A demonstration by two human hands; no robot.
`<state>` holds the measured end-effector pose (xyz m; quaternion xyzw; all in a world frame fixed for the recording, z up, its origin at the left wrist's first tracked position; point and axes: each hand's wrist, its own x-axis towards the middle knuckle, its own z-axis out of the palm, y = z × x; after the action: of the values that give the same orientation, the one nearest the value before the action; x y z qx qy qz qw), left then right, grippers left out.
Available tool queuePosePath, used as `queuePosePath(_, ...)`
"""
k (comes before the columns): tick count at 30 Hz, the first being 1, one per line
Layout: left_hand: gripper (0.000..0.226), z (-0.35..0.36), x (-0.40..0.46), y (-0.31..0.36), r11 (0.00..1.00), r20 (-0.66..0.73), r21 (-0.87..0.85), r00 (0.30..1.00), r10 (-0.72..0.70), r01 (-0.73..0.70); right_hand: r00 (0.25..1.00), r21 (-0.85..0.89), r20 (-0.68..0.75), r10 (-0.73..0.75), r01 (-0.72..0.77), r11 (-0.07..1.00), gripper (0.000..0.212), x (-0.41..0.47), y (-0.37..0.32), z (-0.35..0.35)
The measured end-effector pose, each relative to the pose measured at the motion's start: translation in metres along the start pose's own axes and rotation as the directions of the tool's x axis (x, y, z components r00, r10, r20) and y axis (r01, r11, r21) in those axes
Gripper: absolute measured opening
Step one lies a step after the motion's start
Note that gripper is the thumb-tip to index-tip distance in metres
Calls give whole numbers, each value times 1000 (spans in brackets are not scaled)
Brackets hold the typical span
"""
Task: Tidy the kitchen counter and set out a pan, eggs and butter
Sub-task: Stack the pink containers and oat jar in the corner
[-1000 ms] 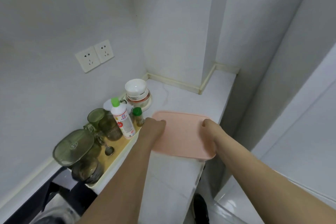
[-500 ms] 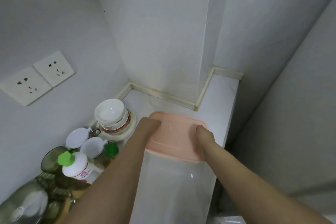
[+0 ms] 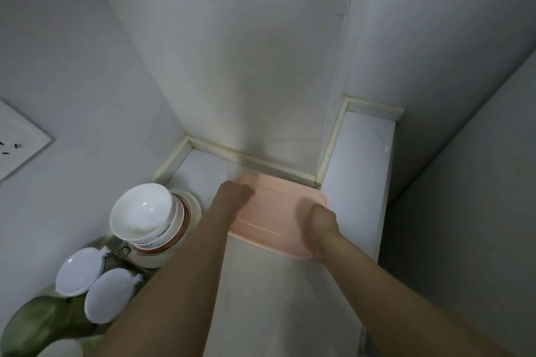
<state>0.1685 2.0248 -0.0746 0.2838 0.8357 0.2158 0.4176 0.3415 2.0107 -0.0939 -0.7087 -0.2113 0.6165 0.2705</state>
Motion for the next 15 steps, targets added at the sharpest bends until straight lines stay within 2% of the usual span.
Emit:
queuePosePath(4,50,-5,21,10,999,17,35,1000,-3,3,1000,-42,-13,-21,20,999,40,11,-7,11)
queuePosePath(6,52,-12,27,14,987,-7,158,999,36,-34,1000,-57,-11,7,-8,998,42,15,-10,18)
queuePosePath(9,56,-25,30,16,891,-71,441,985,158,-111,995,-92,97,0,9,996,37,11,-12,27)
queuePosePath(11,62,-32,27,11,812,-94,567,969,231,-138,990,-97,139,21,-7,995,35,8,-12,36)
queuePosePath(15,64,-40,23,-1,696,46,693,974,221,-190,987,-136,159,11,11,991,35,6,-15,57)
